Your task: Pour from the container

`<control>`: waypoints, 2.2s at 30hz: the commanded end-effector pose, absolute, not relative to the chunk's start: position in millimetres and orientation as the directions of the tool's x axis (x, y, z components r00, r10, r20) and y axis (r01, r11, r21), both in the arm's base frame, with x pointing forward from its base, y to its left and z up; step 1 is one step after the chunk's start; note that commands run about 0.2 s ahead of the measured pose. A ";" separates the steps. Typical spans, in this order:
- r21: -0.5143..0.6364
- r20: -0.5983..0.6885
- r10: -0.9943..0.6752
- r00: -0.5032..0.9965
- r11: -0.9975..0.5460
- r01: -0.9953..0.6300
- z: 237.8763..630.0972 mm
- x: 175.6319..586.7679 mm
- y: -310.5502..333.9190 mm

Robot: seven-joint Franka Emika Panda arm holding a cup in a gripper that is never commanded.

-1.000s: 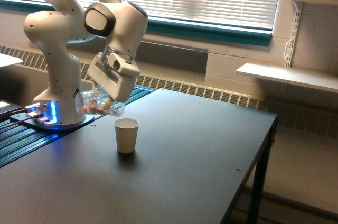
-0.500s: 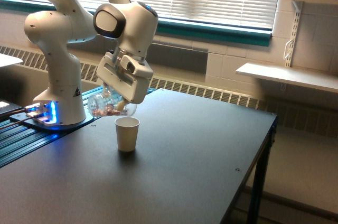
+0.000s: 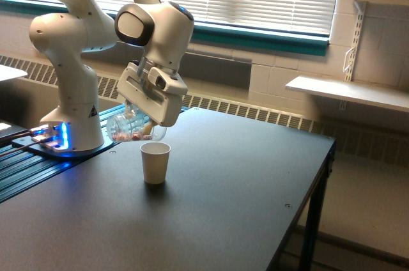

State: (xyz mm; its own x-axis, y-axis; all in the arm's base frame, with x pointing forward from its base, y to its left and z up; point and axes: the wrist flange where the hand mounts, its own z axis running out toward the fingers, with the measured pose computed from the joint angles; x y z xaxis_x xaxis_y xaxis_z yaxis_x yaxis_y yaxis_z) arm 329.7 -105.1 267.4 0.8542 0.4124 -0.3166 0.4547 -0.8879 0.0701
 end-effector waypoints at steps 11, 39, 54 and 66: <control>0.081 -0.338 0.369 0.866 -0.905 0.417 276.3 341.2 -122.6; 0.173 -0.388 0.313 0.867 -0.899 0.402 276.1 342.0 -140.2; 0.183 -0.406 0.307 0.861 -0.896 0.405 275.7 338.2 -137.4; 0.231 -0.377 0.295 0.878 -0.888 0.398 273.7 337.7 -132.0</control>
State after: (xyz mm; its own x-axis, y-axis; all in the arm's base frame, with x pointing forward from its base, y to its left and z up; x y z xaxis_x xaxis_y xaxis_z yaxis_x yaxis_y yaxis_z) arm 336.3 -137.1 272.1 0.8598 0.3128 -0.4036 0.4152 -0.8883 0.1962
